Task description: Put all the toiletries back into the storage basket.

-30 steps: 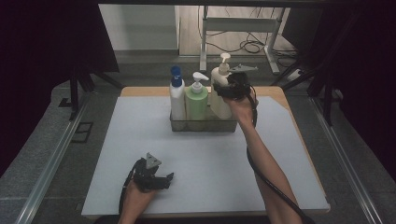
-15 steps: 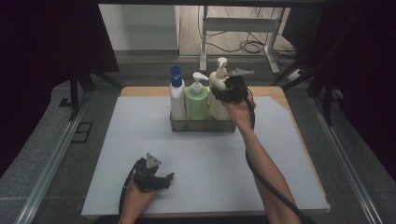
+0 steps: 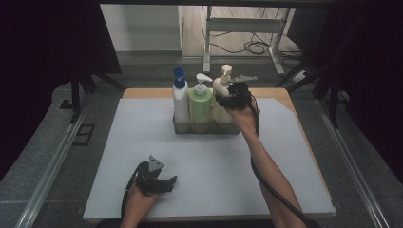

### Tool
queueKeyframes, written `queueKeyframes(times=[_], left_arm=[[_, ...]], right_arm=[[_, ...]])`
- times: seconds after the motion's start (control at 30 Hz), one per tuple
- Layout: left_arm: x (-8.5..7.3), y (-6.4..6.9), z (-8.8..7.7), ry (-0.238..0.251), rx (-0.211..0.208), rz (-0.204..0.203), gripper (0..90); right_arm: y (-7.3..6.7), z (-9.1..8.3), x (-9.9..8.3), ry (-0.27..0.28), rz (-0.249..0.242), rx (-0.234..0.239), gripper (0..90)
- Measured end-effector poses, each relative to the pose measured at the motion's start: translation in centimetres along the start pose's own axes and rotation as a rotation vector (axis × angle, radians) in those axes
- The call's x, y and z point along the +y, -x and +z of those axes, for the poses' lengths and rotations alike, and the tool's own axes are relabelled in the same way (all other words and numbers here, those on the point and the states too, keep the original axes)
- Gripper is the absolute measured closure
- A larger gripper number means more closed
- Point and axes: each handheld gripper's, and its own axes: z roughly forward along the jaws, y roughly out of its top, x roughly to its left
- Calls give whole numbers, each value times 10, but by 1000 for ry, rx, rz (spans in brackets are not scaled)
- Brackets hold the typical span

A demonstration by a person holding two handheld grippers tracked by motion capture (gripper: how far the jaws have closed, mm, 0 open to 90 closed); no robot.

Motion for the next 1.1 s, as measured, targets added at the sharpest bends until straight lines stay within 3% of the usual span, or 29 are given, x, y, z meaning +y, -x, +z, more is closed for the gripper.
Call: queueKeyframes(times=[0.97,1.1], left_arm=[[0,0,0,-1,1,1,119],[0,0,0,0,0,1,119]], right_arm=[[-1,10,-24,-58,-10,-16,386],[1,10,-28,-51,14,-15,383]])
